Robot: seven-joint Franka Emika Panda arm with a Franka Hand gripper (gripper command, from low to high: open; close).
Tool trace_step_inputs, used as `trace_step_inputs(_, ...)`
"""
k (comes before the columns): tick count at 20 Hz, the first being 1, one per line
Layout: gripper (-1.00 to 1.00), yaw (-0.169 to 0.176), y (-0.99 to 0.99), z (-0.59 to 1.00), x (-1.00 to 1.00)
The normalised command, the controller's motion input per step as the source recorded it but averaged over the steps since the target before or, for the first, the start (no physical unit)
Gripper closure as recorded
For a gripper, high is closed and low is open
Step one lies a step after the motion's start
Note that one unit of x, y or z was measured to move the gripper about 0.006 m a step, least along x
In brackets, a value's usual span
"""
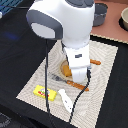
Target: Interact with the objects in diverse but meaningful ways.
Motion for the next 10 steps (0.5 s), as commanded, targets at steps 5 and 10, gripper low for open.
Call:
trace_step_inputs(5, 1.0, 0.01, -0.03, -0.18, 0.13)
trace_step_inputs(10, 1.0, 0.009, -0.03, -0.16, 0.12)
